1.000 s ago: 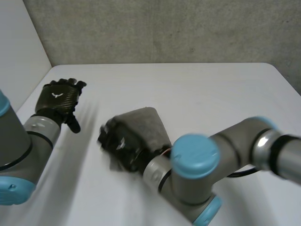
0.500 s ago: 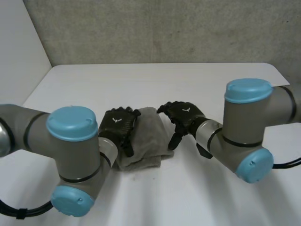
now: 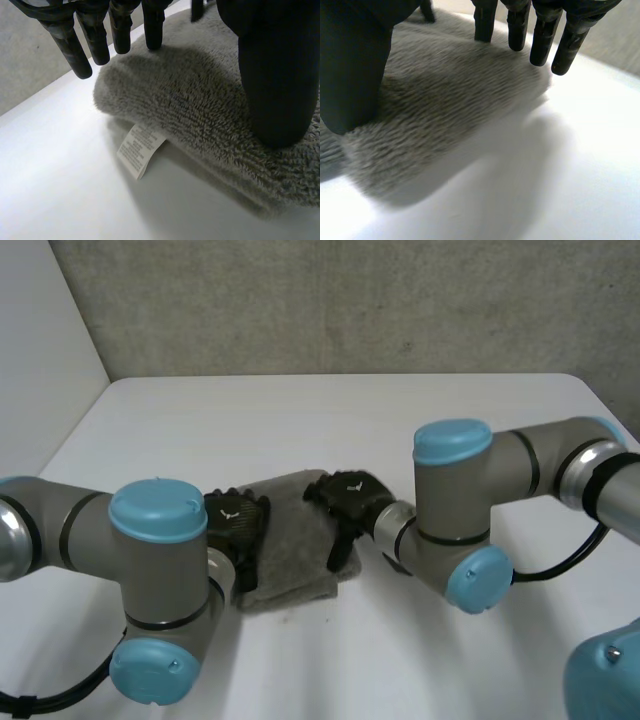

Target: Fold the towel.

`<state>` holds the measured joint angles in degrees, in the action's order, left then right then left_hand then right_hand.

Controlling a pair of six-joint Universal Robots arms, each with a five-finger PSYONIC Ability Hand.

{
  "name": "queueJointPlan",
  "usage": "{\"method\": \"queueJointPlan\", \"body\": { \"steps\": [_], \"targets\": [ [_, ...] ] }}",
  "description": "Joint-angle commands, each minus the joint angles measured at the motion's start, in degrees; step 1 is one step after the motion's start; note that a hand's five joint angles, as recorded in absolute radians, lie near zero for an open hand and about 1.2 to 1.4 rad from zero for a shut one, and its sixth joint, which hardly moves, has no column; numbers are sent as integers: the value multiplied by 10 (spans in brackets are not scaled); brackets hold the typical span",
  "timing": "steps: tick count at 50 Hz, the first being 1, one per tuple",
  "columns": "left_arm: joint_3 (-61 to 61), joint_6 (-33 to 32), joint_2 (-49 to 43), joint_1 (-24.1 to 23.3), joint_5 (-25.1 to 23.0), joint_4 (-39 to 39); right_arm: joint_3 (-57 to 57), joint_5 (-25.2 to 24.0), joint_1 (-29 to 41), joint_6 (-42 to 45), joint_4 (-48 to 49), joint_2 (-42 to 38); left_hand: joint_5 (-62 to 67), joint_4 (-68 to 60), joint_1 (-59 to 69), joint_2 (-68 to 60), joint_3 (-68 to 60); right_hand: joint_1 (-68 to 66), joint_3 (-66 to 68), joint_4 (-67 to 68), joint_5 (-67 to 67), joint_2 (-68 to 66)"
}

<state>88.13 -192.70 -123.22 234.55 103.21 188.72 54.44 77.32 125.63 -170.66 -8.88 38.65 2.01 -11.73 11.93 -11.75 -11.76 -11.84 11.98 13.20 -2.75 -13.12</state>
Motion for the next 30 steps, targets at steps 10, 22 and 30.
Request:
{"method": "queueJointPlan", "body": {
  "steps": [10, 22, 30],
  "targets": [
    [-116, 144, 218, 113, -113, -128, 91, 92, -85, -45, 52, 315, 1, -3, 1, -3, -3, 18, -20, -32, 28, 31],
    [-119, 176, 307, 173, -168, -208, 164, 115, -143, -38, 19, 422, -11, 8, -10, 9, 9, 18, -20, -32, 28, 31],
    [-91, 178, 324, 166, -172, -207, 200, 112, -150, -35, 22, 441, -13, 10, -12, 10, 10, 18, -20, -32, 28, 31]
  ]
}}
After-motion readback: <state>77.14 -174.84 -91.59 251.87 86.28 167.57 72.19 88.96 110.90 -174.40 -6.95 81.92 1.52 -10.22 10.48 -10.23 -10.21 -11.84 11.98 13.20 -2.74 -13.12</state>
